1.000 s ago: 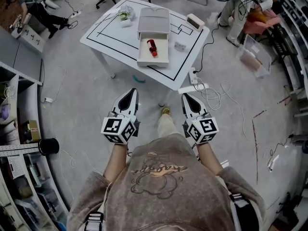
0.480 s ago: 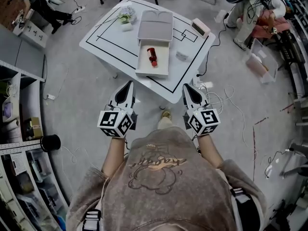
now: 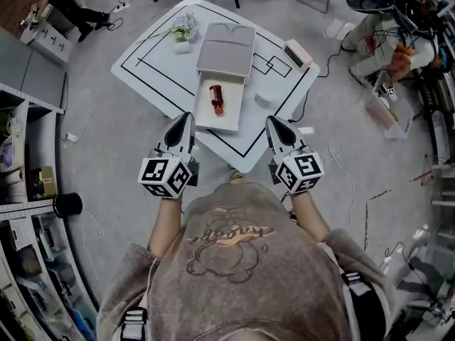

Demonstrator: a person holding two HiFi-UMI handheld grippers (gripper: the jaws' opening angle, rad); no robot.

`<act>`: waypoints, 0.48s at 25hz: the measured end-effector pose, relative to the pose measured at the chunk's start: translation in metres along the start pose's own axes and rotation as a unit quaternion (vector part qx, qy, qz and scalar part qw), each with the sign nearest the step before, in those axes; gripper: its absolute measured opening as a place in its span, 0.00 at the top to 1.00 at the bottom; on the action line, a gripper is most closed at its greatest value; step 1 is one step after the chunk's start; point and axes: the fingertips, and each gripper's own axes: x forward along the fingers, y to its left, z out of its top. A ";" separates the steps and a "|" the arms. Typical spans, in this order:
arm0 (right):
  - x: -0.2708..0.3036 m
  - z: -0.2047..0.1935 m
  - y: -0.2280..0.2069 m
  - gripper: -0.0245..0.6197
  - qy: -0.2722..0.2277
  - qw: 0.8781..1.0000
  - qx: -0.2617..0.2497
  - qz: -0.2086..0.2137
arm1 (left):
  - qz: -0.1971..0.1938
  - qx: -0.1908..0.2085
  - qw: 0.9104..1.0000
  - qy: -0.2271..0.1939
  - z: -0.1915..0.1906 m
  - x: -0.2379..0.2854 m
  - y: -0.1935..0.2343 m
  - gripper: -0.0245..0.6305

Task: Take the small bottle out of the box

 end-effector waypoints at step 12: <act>0.031 0.005 -0.026 0.97 0.004 1.000 0.008 0.014 | 0.015 0.005 1.000 0.011 0.003 0.036 0.009 0.95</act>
